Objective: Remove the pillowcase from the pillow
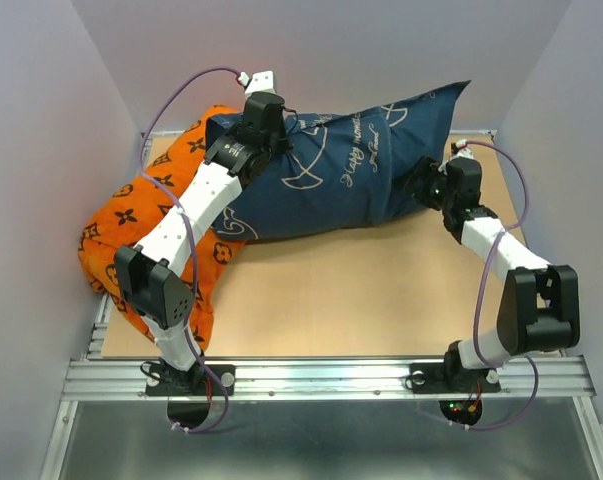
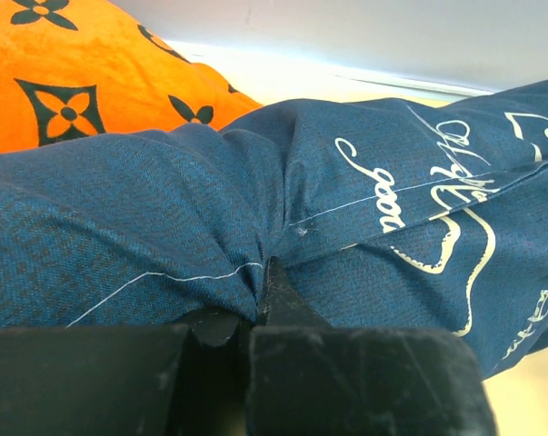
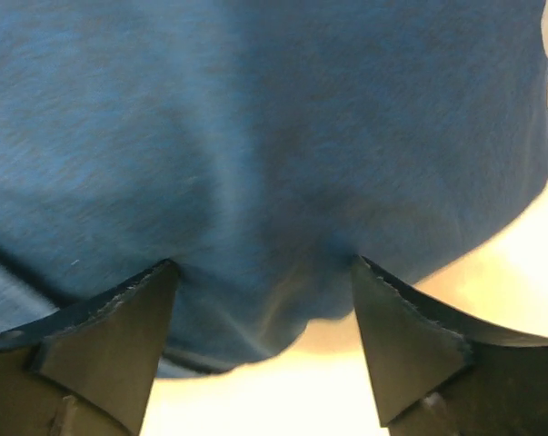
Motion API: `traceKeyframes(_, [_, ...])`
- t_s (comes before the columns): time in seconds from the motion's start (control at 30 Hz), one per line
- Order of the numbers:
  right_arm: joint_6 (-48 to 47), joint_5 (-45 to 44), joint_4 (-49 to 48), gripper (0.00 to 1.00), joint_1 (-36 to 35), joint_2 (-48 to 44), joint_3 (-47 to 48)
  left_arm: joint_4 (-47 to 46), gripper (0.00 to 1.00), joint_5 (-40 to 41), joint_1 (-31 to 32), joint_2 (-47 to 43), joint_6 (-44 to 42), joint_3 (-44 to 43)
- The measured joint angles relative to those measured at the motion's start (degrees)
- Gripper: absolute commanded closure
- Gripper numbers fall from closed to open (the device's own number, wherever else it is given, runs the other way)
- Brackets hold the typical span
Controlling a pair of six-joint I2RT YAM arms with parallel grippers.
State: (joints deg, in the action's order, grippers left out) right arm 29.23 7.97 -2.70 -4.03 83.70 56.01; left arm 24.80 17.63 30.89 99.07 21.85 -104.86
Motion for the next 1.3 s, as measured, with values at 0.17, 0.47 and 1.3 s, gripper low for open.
traceKeyframes(0.17, [4.1,2.3,-15.0,0.67,1.0,4.5,-5.8,-0.6,1.0,-0.1,-0.1,0.0,-0.2,0.3])
traceKeyframes(0.47, [9.2,3.5,-26.2,0.99,1.0,7.3,-8.1,-1.0,1.0,0.0,0.0,0.0,-1.0,0.9])
traceKeyframes(1.3, [1.1,-8.7,21.3,0.99,-7.5,-11.7,1.2,3.5,0.43,-0.4,11.9,5.1,-9.8,-2.5])
